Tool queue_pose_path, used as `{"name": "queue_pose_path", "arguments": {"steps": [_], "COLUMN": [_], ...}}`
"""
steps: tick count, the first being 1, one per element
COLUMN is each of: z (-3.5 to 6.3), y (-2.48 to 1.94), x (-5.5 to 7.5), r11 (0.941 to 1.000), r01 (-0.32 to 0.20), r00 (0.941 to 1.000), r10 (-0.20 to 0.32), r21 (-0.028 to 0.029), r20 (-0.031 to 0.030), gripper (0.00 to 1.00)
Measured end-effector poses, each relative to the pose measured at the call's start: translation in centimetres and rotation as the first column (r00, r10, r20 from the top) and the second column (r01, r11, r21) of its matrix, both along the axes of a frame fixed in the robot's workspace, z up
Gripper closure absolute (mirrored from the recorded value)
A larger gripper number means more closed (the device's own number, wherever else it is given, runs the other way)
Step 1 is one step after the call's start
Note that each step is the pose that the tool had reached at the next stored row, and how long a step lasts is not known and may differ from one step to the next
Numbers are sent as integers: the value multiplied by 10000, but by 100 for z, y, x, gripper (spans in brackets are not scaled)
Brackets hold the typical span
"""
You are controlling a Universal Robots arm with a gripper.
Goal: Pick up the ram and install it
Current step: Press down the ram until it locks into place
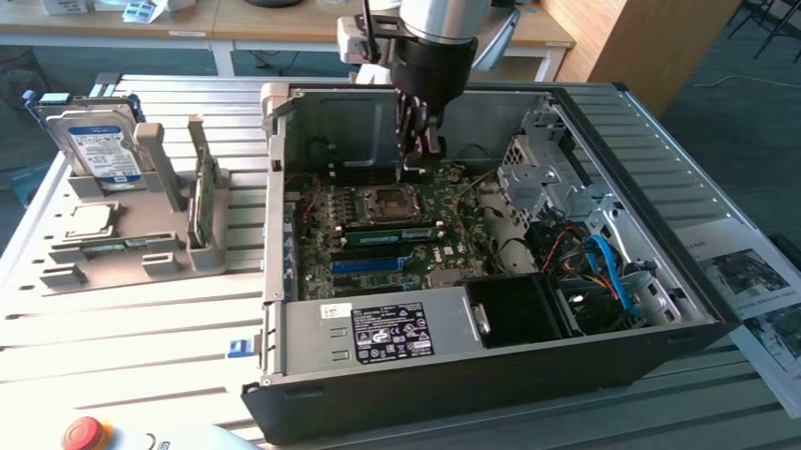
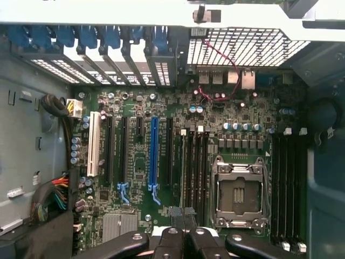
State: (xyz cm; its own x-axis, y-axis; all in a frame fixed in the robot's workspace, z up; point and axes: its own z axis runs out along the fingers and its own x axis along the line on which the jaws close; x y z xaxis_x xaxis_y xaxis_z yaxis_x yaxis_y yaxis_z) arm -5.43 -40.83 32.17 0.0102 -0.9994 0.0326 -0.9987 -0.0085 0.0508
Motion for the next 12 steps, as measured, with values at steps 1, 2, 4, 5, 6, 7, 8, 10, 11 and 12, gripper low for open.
{"name": "queue_pose_path", "arguments": {"steps": [1,2,4,5,6,7,8,10,11,12], "z": [0,0,0,0,0,1,2,16,27,40], "y": [-2,-3,-3,-3,-3,-3,-3,-3,-3,-3], "x": [11,16,15,15,15,15,15,15,15,15], "r11": [10000,10000,10000,10000,10000,10000,10000,10000,10000,10000], "r01": [0,0,2,1,1,1,1,1,1,1], "r00": [10000,10000,10000,10000,10000,10000,10000,10000,10000,10000], "r10": [0,0,-2,-1,-1,-1,-1,-1,-1,-1], "r21": [0,0,0,-1,-1,0,1,0,-1,-1], "r20": [1,0,0,0,0,0,1,0,0,0], "gripper": [89,89,89,89,89,89,89,89,89,89]}}
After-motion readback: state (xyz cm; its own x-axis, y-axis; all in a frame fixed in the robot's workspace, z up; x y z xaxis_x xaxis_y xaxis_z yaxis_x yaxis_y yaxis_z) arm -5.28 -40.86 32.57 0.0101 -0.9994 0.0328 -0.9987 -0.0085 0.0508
